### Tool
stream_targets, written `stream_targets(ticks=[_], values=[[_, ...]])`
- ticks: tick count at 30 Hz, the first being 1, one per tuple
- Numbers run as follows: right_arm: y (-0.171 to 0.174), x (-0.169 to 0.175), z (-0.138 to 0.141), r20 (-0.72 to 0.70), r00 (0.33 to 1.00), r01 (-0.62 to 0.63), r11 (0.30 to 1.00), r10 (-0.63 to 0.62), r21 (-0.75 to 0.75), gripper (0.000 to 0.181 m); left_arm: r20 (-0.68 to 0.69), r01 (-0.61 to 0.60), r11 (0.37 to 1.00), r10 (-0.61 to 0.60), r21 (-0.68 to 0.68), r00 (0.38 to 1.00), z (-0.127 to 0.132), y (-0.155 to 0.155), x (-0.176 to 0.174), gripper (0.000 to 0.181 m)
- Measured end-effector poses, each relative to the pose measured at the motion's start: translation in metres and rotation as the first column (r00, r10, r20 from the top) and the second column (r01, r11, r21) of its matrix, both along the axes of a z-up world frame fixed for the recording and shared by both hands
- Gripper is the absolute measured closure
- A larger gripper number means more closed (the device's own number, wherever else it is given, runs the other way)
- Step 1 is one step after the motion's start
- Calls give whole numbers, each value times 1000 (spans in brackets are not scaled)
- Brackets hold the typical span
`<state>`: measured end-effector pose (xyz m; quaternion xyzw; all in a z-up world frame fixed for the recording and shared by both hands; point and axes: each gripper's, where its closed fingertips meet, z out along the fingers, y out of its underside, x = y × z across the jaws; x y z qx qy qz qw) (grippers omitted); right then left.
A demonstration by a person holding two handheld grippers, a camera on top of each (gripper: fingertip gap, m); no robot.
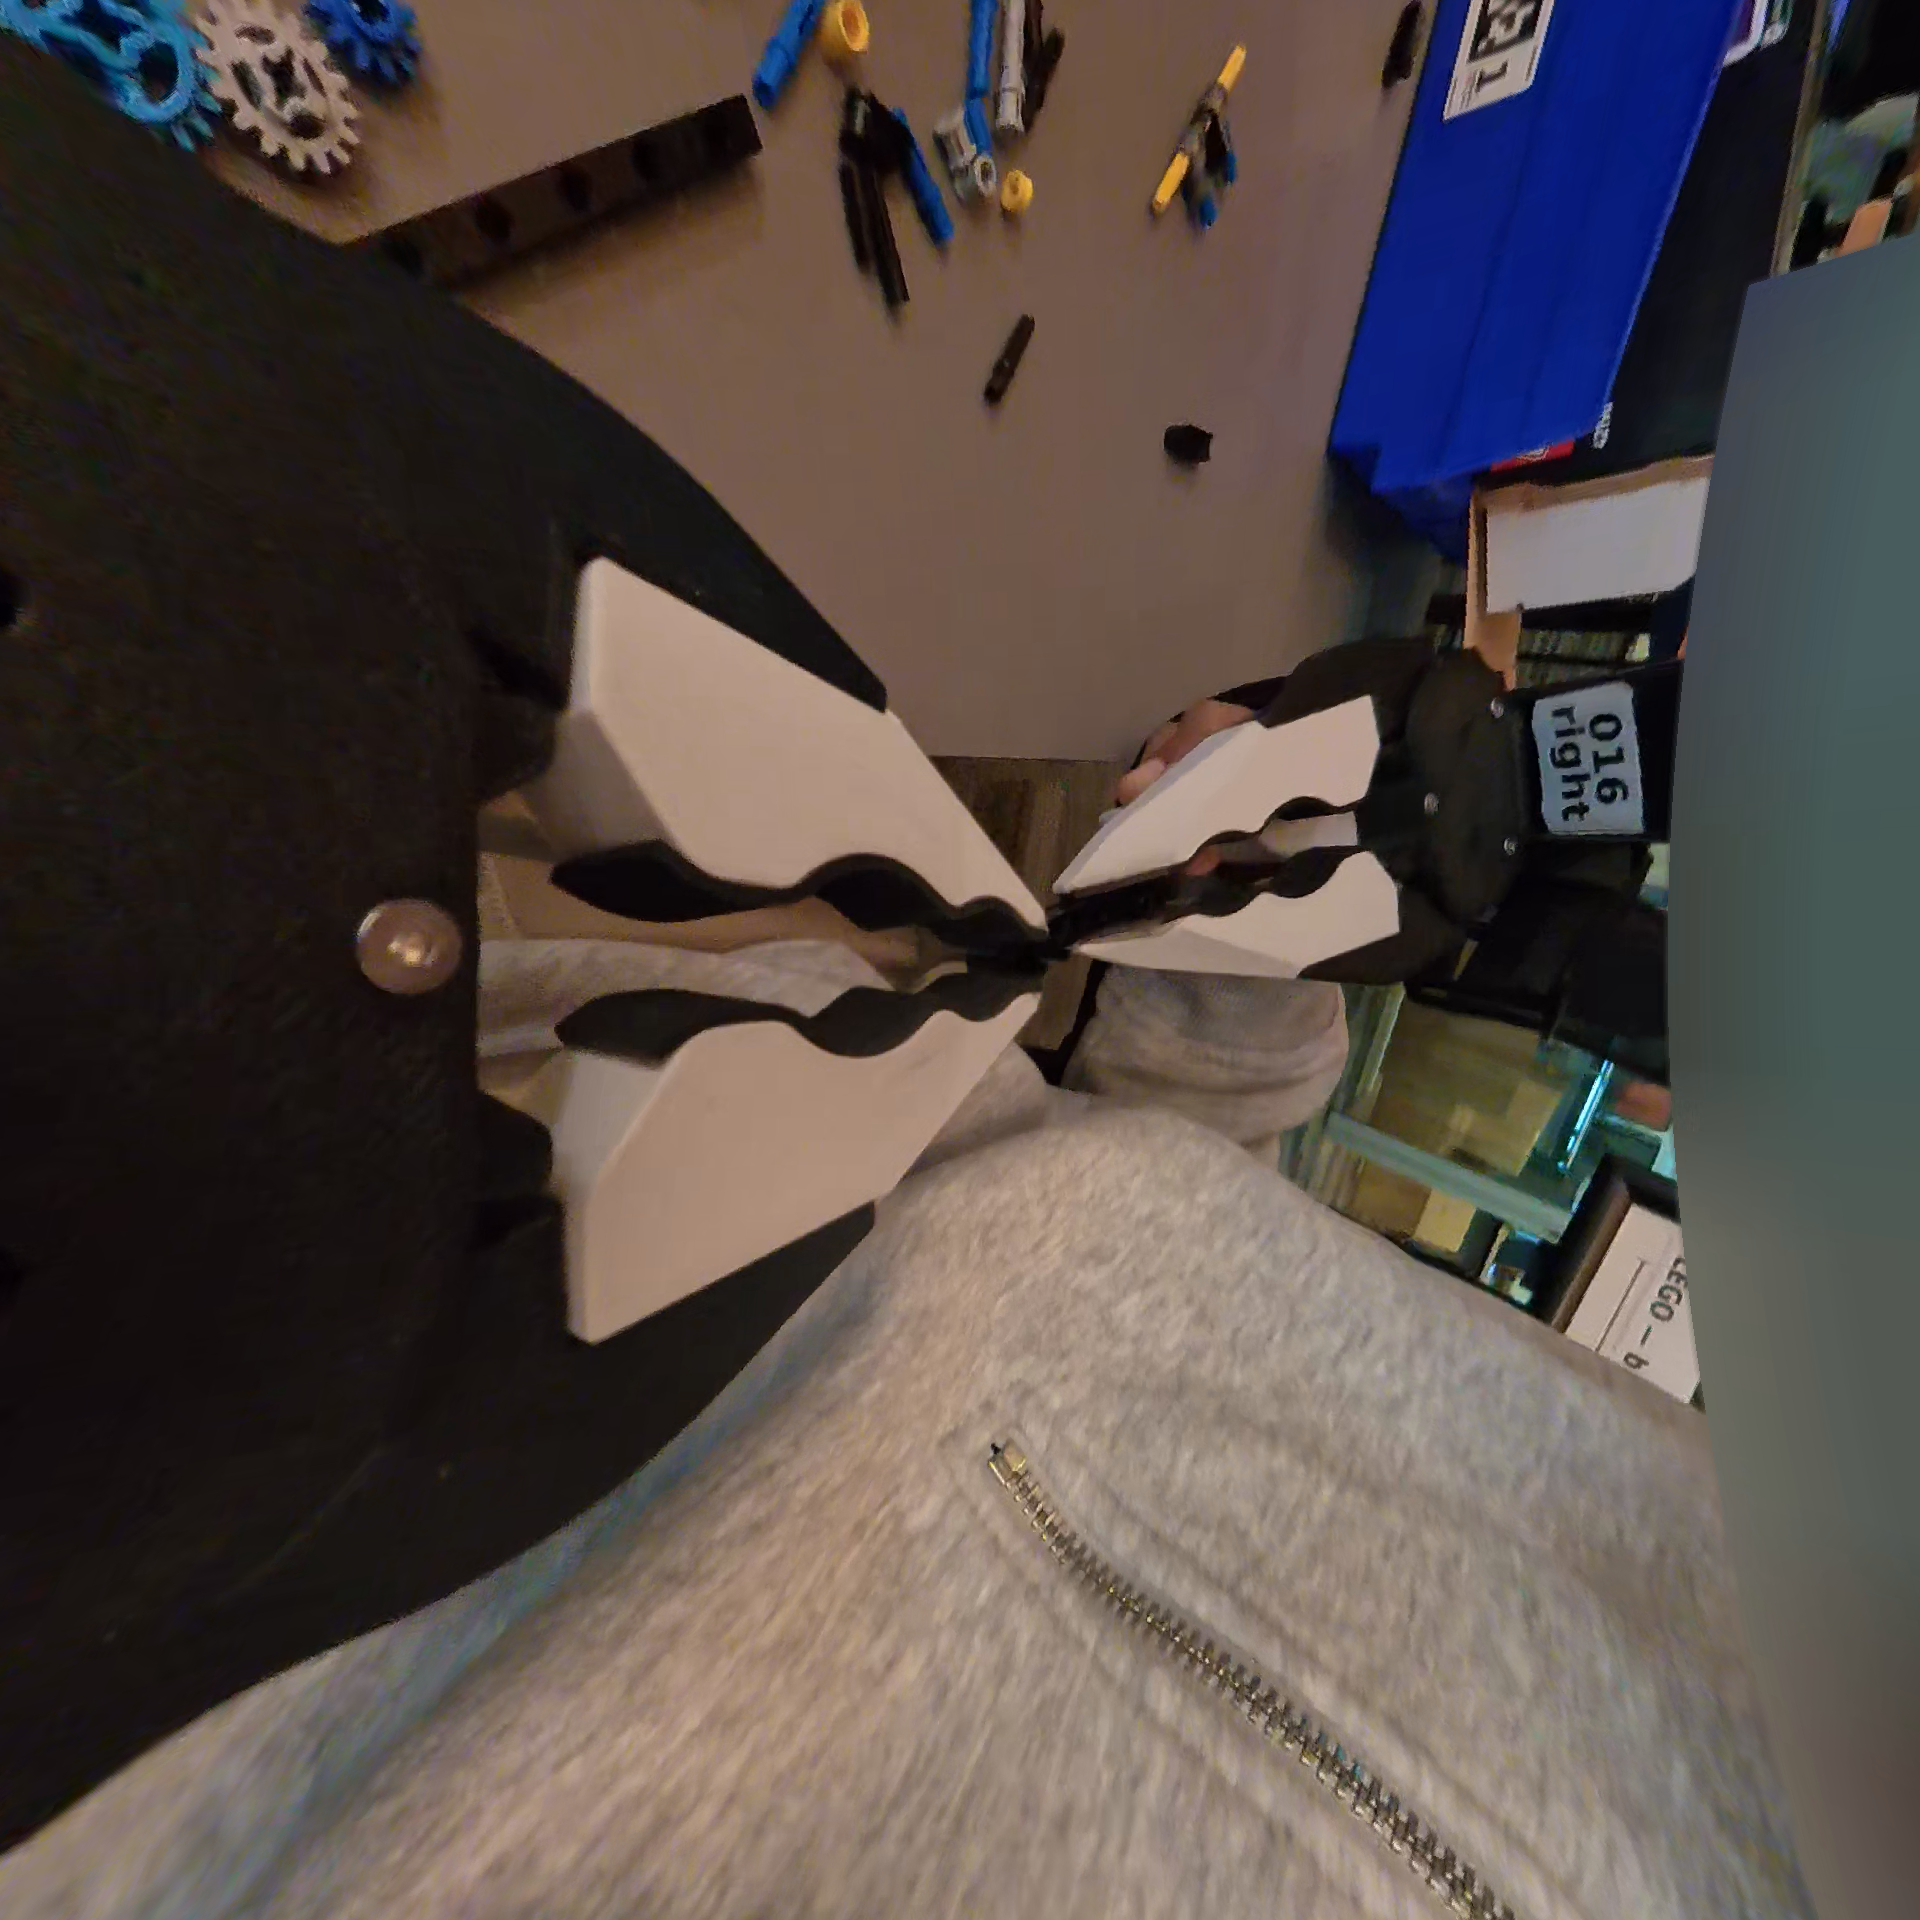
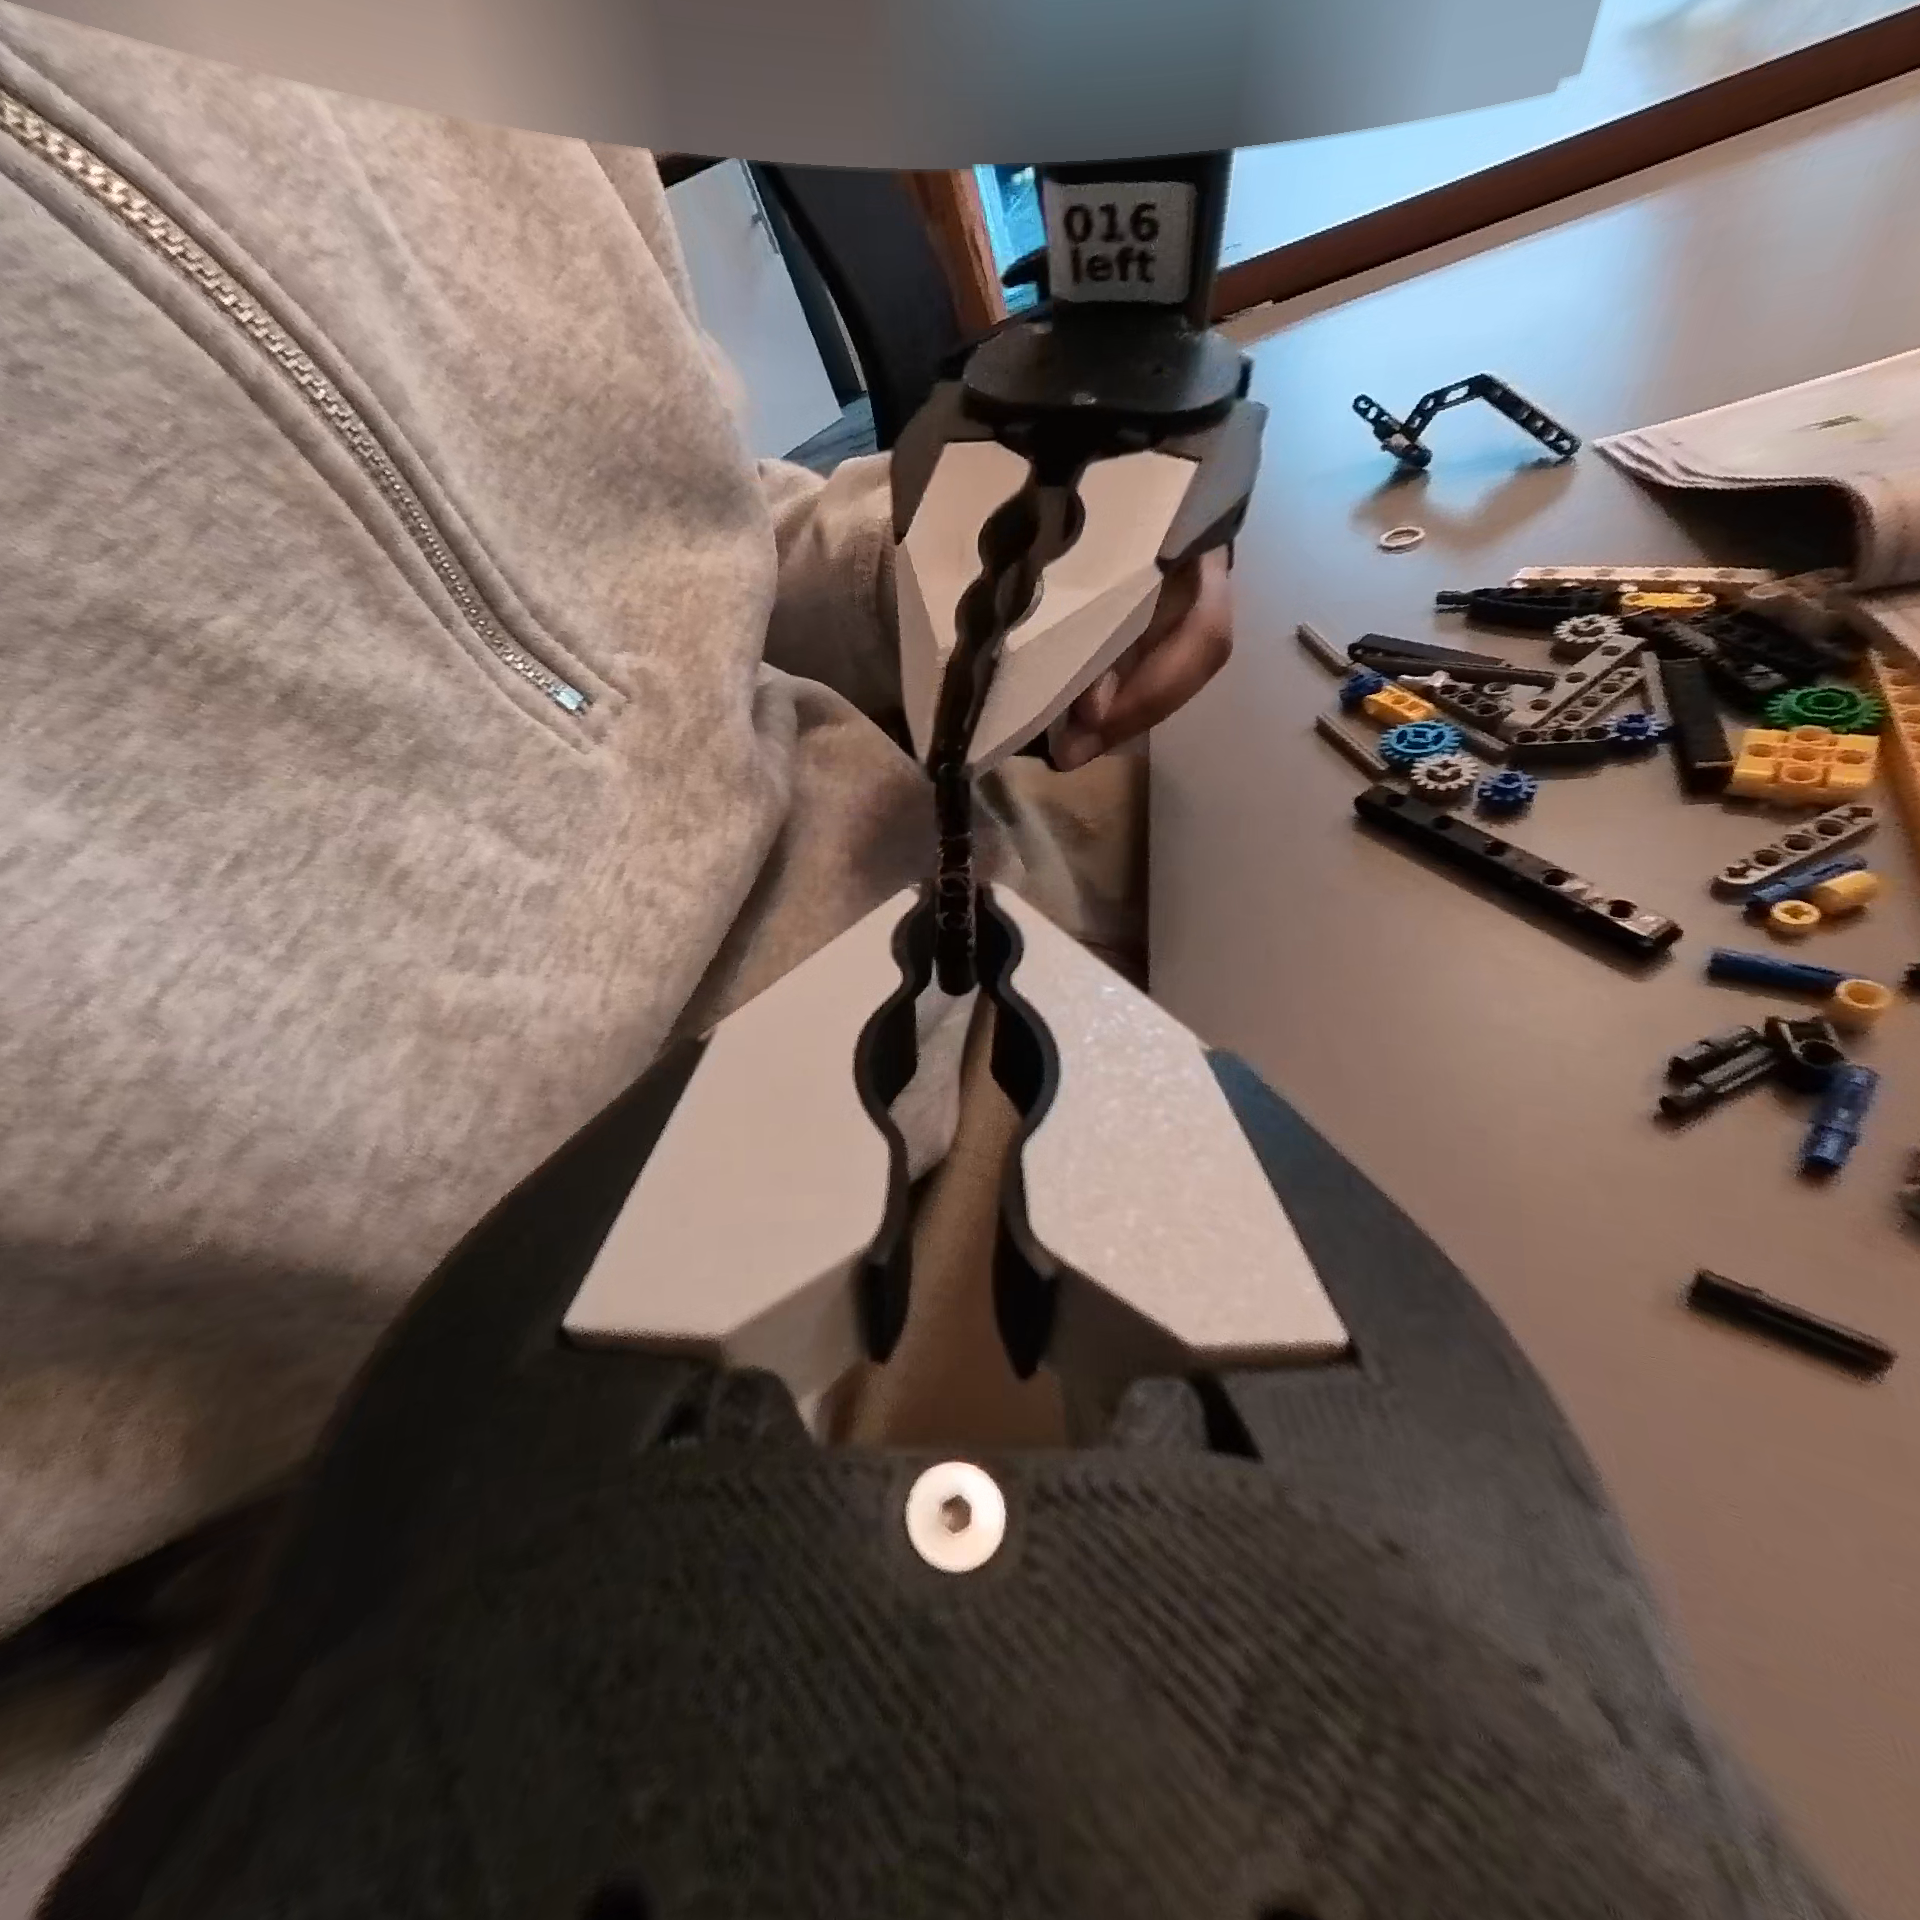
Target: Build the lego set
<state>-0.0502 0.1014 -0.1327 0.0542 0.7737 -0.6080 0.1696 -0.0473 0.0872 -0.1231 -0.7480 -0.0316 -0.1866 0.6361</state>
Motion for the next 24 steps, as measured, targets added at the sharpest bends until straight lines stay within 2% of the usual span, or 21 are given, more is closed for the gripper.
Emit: stream_targets(ticks=[24], values=[[1,-10,-2,-40,998,51,999,-51,6,176,-12,-111,994,111,-9,994,-2,1,-11,179]])
